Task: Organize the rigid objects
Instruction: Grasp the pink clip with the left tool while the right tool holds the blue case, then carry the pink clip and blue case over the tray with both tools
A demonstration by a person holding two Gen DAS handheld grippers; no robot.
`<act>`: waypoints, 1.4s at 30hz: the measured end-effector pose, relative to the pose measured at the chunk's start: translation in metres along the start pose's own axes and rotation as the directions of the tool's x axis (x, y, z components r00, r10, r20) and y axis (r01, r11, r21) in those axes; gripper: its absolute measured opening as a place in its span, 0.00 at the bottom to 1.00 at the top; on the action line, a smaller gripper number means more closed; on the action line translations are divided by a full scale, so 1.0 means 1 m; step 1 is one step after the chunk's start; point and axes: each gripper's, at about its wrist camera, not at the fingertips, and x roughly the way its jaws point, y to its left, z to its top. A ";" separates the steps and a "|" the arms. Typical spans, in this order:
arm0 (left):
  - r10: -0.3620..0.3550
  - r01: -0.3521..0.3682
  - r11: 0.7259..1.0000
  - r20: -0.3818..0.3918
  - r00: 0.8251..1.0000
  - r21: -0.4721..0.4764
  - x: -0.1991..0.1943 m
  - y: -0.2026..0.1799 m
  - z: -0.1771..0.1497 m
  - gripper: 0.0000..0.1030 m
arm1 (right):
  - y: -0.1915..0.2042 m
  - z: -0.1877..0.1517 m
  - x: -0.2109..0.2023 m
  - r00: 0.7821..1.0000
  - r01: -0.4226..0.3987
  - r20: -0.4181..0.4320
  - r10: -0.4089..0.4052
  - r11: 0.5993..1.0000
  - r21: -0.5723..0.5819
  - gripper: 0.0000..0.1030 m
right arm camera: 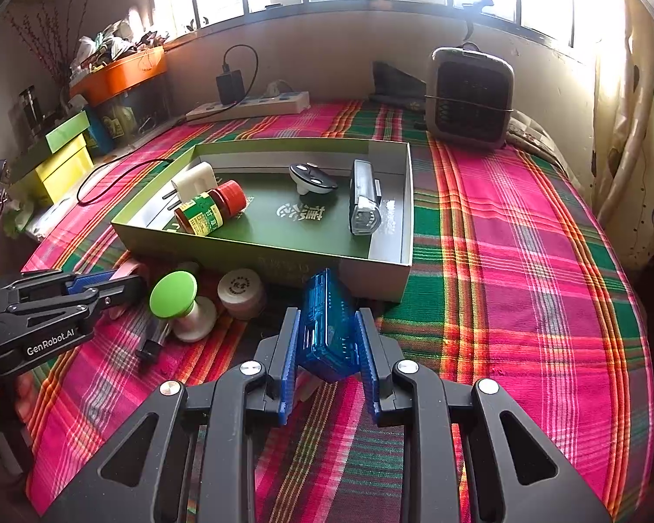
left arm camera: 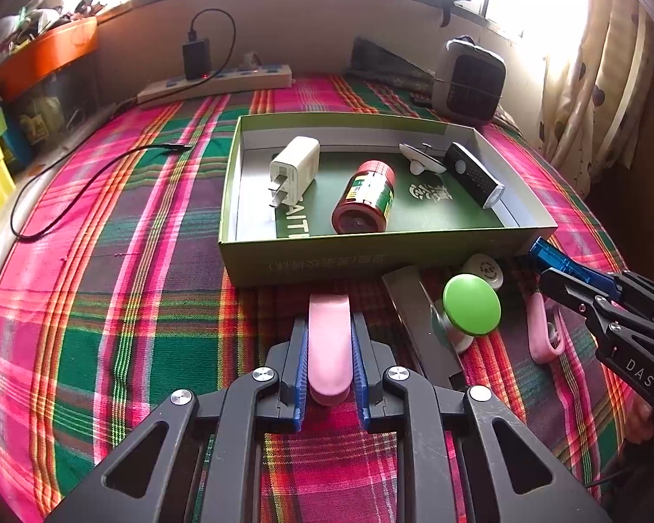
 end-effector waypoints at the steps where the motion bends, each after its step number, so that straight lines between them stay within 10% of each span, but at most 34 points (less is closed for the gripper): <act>1: -0.002 0.002 1.000 0.000 1.000 0.000 0.000 0.000 0.000 0.17 | 0.000 0.000 0.000 1.000 -0.001 0.000 0.001 1.000 0.000 0.25; 42: -0.044 0.043 0.999 0.090 0.995 0.014 -0.042 0.005 0.012 0.17 | 0.017 0.009 -0.029 0.997 0.009 0.074 -0.005 0.999 -0.054 0.25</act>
